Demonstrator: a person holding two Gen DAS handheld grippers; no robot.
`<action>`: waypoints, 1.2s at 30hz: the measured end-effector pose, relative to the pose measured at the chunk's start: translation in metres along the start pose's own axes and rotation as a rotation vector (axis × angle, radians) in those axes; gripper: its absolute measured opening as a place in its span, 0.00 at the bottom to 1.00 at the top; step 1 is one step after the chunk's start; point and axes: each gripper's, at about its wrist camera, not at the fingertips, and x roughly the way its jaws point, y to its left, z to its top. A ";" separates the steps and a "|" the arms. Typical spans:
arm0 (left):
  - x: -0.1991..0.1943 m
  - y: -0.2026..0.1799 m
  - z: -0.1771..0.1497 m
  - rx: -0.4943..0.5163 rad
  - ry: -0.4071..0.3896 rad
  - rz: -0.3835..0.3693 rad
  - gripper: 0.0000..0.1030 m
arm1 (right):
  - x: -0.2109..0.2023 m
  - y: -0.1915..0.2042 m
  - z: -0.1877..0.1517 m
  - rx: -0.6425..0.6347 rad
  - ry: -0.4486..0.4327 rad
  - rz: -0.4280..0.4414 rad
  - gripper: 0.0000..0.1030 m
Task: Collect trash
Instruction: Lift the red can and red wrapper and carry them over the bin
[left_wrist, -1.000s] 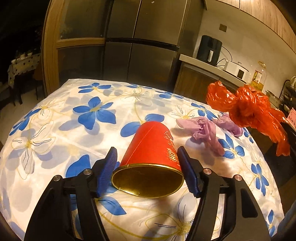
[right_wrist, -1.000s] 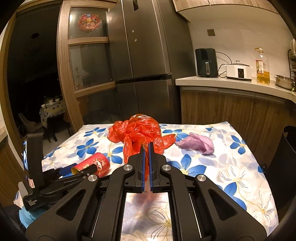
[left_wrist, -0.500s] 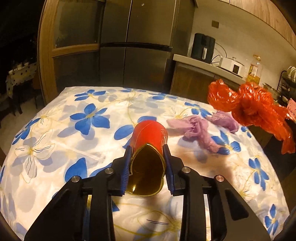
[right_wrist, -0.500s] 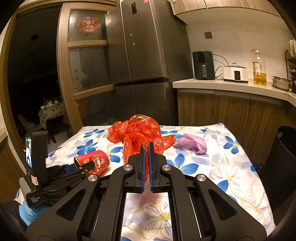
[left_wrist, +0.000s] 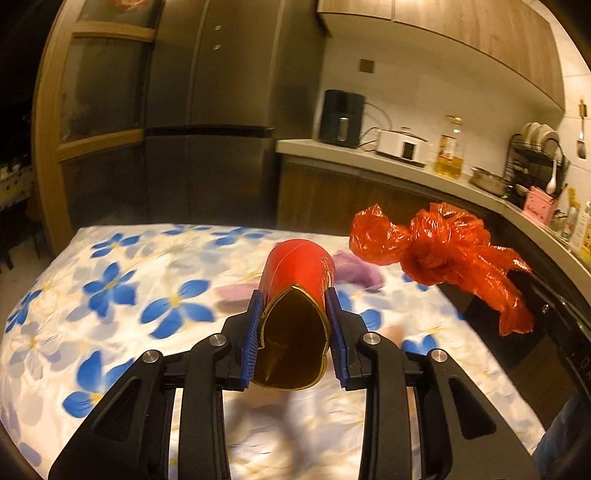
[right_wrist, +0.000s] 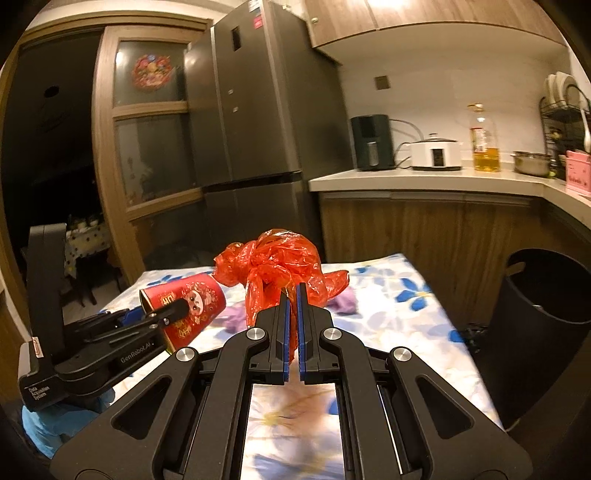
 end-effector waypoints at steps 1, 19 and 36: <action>0.000 -0.007 0.001 0.005 -0.003 -0.009 0.31 | -0.004 -0.007 0.001 0.005 -0.007 -0.014 0.03; 0.022 -0.146 0.024 0.125 -0.035 -0.200 0.32 | -0.058 -0.129 0.018 0.103 -0.120 -0.245 0.03; 0.053 -0.272 0.043 0.210 -0.075 -0.401 0.34 | -0.095 -0.231 0.028 0.178 -0.185 -0.463 0.03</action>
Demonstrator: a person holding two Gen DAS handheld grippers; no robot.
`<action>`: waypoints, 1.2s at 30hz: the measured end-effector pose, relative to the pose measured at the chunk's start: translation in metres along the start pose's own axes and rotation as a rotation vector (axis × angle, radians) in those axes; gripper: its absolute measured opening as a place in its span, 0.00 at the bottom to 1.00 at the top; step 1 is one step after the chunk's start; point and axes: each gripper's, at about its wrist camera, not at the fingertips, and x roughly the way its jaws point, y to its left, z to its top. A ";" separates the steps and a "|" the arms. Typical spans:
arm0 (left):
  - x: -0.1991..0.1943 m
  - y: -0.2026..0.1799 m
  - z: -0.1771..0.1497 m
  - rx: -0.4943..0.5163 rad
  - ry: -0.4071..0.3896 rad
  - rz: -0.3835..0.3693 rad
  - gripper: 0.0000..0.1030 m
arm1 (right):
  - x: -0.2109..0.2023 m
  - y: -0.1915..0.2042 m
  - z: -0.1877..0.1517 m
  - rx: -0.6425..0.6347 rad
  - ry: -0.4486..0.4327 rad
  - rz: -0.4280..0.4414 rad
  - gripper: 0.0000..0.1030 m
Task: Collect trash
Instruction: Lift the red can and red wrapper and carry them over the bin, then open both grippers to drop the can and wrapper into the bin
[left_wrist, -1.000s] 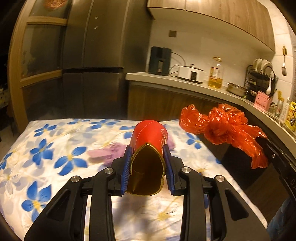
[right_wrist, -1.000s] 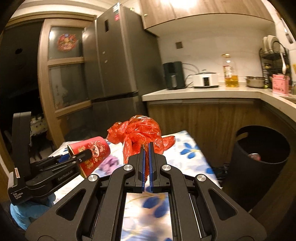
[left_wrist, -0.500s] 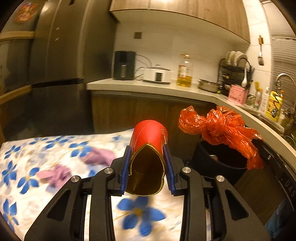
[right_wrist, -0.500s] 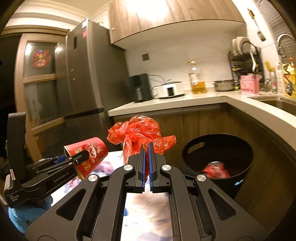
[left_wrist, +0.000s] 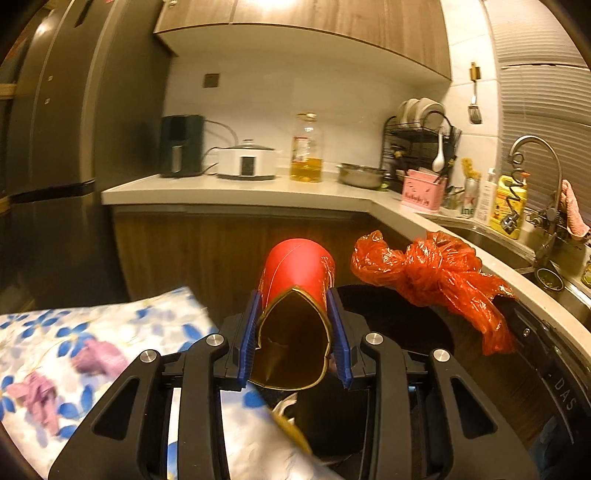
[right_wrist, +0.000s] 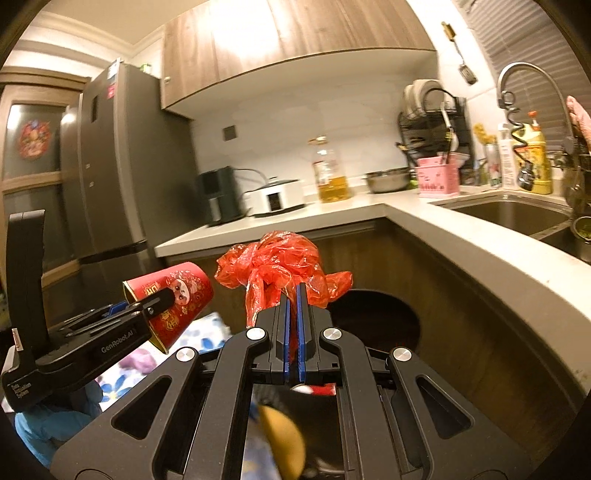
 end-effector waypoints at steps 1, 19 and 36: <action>0.006 -0.004 0.001 0.000 -0.002 -0.012 0.34 | 0.003 -0.005 0.001 0.006 0.001 -0.011 0.03; 0.083 -0.037 -0.007 -0.020 0.010 -0.143 0.57 | 0.068 -0.044 -0.004 0.047 0.083 -0.070 0.05; 0.071 -0.001 -0.024 -0.055 0.031 -0.047 0.84 | 0.068 -0.050 -0.014 0.070 0.118 -0.100 0.48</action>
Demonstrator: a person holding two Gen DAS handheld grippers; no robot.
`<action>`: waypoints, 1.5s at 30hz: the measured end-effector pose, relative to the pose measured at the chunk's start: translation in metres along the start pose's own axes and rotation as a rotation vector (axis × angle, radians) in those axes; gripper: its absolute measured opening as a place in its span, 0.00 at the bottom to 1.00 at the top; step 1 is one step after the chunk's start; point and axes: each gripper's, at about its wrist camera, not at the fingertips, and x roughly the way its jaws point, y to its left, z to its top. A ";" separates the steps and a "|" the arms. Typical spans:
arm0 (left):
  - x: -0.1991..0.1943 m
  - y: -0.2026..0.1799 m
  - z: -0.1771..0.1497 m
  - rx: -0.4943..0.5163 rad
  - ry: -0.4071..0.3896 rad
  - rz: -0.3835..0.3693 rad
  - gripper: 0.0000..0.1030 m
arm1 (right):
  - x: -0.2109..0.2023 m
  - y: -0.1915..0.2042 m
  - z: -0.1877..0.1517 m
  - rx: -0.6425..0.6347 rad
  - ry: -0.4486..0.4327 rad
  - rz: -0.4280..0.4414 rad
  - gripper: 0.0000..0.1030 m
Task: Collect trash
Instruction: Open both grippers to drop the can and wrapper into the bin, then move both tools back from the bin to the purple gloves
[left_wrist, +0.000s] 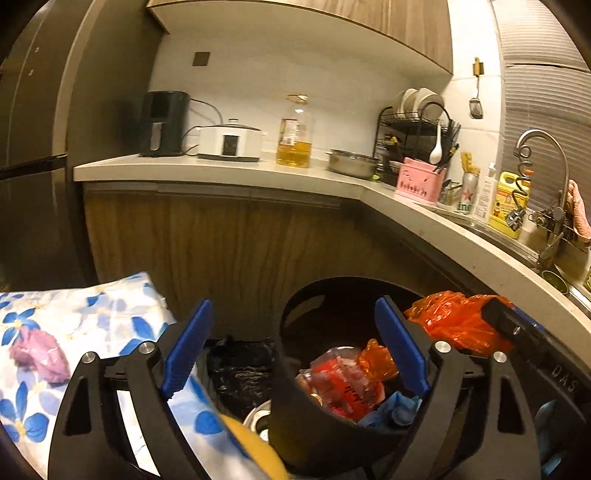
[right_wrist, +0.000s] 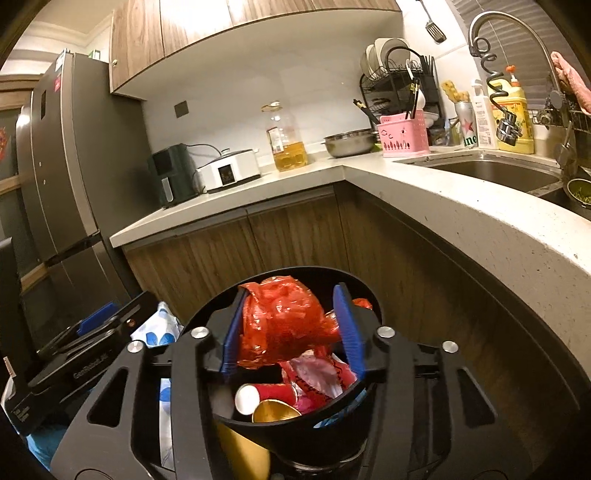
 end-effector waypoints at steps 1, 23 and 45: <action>-0.002 0.002 0.000 -0.007 0.000 0.006 0.84 | -0.001 0.001 0.000 0.001 0.000 0.001 0.51; -0.076 0.058 -0.008 -0.076 -0.070 0.113 0.86 | -0.001 0.020 -0.049 -0.074 0.172 -0.083 0.71; -0.153 0.209 -0.041 -0.172 -0.077 0.486 0.92 | -0.033 0.077 -0.044 -0.069 0.056 -0.001 0.77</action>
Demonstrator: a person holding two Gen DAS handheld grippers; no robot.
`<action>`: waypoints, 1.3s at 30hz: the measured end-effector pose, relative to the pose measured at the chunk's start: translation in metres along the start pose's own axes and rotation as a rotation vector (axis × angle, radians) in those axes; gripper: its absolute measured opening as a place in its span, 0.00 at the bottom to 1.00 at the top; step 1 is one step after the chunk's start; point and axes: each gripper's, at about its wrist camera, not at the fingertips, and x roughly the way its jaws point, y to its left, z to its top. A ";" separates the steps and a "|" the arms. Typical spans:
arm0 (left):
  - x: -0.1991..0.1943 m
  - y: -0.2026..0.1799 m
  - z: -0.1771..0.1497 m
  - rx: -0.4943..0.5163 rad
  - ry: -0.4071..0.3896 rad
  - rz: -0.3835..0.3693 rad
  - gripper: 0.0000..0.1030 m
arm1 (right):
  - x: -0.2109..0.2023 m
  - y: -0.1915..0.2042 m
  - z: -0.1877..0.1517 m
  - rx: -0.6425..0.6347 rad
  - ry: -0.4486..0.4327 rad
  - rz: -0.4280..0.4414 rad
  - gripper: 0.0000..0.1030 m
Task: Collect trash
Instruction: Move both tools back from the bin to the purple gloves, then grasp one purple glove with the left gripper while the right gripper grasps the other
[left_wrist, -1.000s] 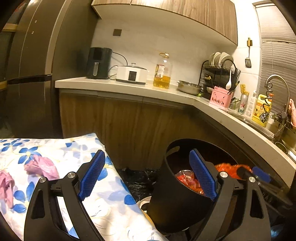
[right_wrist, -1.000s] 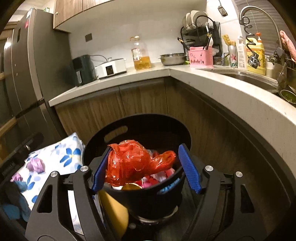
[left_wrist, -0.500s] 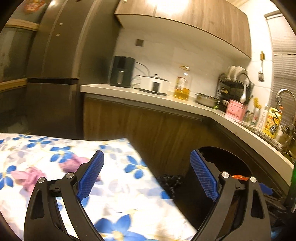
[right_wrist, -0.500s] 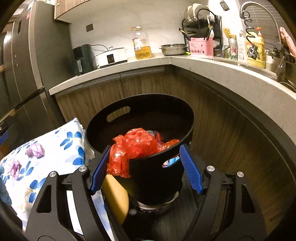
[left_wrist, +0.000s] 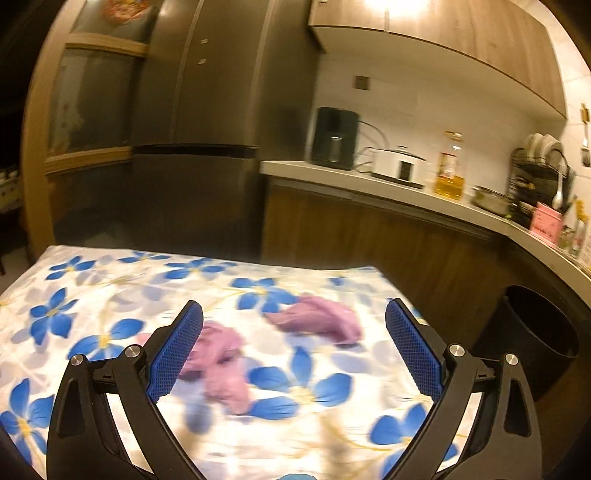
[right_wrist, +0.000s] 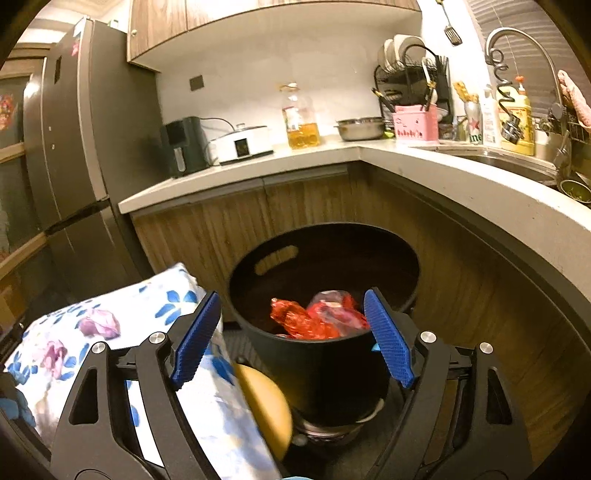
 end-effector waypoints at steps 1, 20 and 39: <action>0.001 0.007 0.000 -0.003 0.000 0.018 0.92 | 0.000 0.007 0.000 -0.004 -0.004 0.015 0.76; 0.059 0.063 -0.018 -0.009 0.195 0.143 0.92 | 0.017 0.166 -0.030 -0.166 -0.017 0.266 0.77; 0.083 0.072 -0.034 -0.043 0.321 0.041 0.06 | 0.096 0.261 -0.065 -0.265 0.102 0.328 0.75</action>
